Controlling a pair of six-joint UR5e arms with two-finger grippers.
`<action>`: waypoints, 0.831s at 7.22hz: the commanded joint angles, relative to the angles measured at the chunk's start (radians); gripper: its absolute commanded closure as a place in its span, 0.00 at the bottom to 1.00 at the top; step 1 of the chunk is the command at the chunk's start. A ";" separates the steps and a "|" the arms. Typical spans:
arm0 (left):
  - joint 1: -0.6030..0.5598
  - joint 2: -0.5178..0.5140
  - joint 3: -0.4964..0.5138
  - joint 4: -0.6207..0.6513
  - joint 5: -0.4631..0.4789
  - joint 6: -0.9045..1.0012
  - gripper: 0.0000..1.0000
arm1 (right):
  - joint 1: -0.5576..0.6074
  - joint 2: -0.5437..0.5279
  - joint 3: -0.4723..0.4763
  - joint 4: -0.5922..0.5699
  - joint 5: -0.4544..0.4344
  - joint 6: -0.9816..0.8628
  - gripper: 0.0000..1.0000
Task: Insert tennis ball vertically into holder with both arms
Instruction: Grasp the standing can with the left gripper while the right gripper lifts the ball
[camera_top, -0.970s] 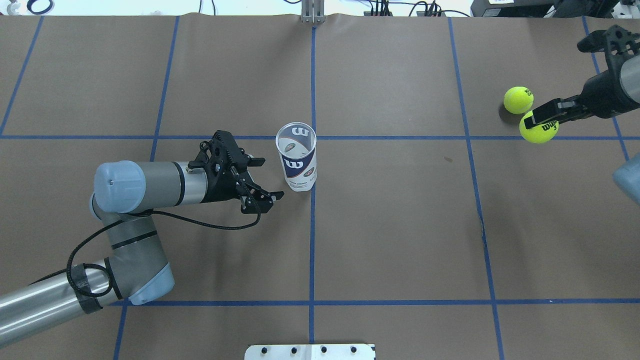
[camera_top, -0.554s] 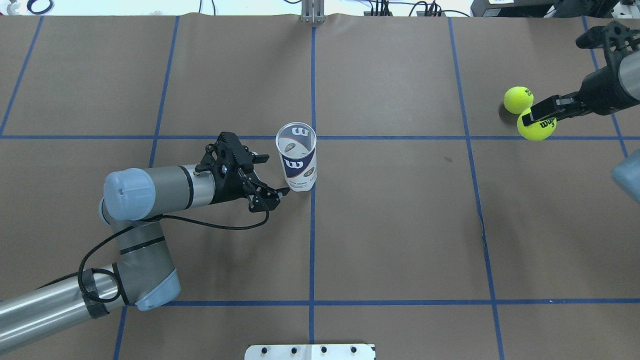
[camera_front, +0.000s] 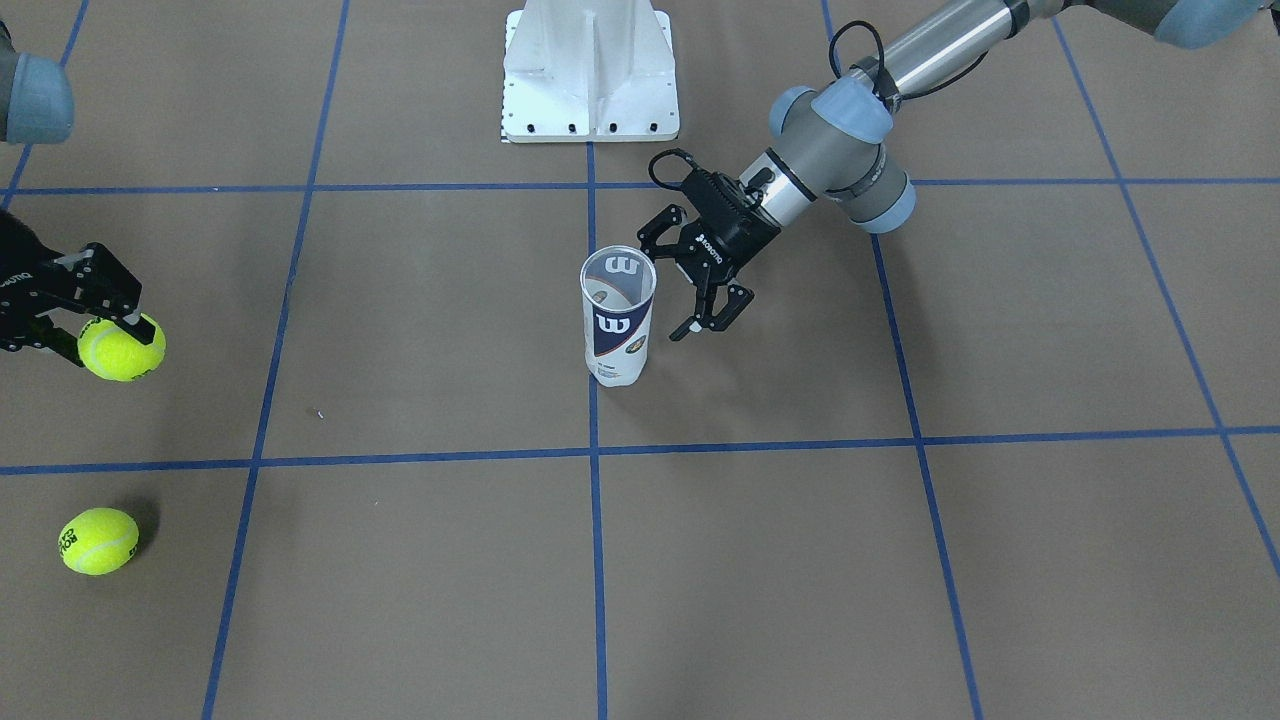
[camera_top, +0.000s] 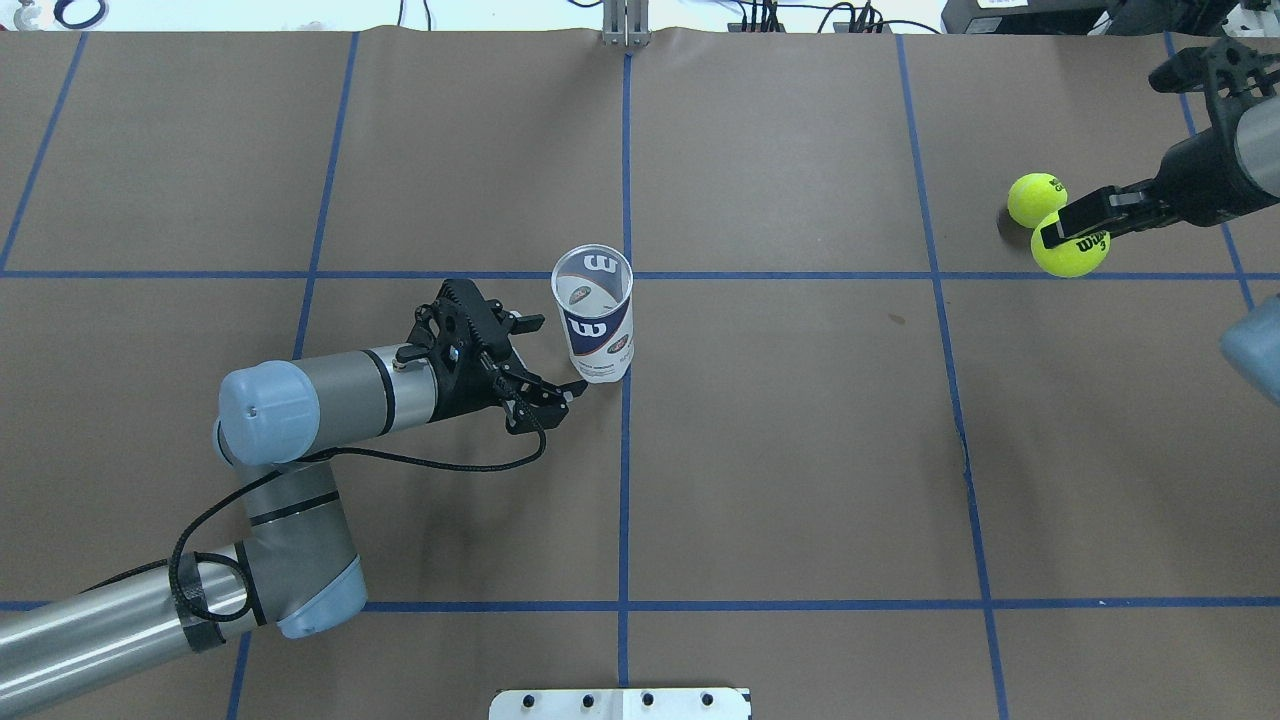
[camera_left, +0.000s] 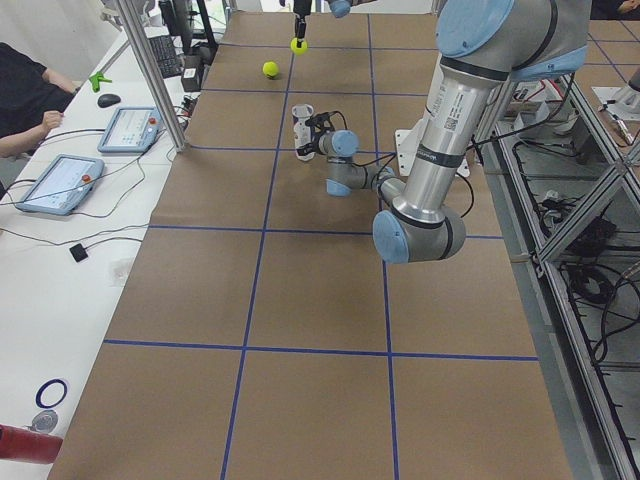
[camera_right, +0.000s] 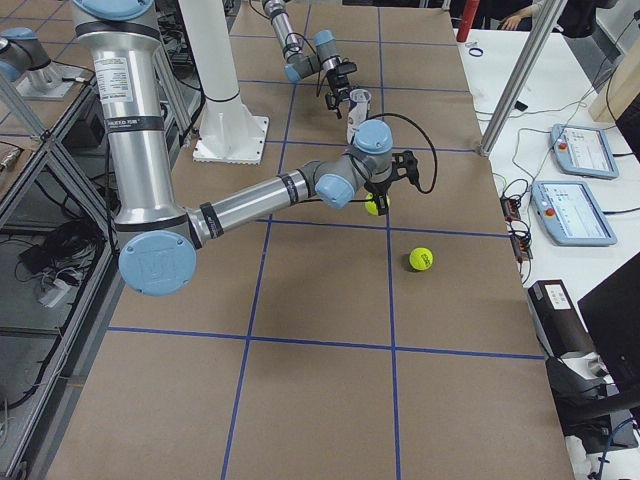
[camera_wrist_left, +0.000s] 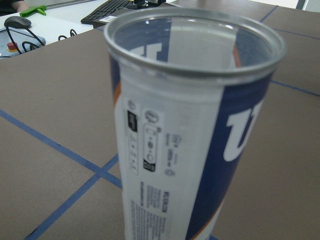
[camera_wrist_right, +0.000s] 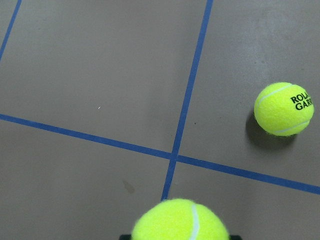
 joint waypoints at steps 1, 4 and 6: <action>0.022 -0.025 0.048 -0.077 0.040 -0.004 0.01 | 0.003 0.002 0.001 0.000 0.001 0.001 1.00; 0.024 -0.047 0.055 -0.074 0.077 -0.005 0.01 | 0.007 0.000 0.001 0.000 0.007 0.001 1.00; 0.024 -0.067 0.081 -0.066 0.079 -0.005 0.01 | 0.008 0.002 -0.002 0.000 0.007 -0.001 1.00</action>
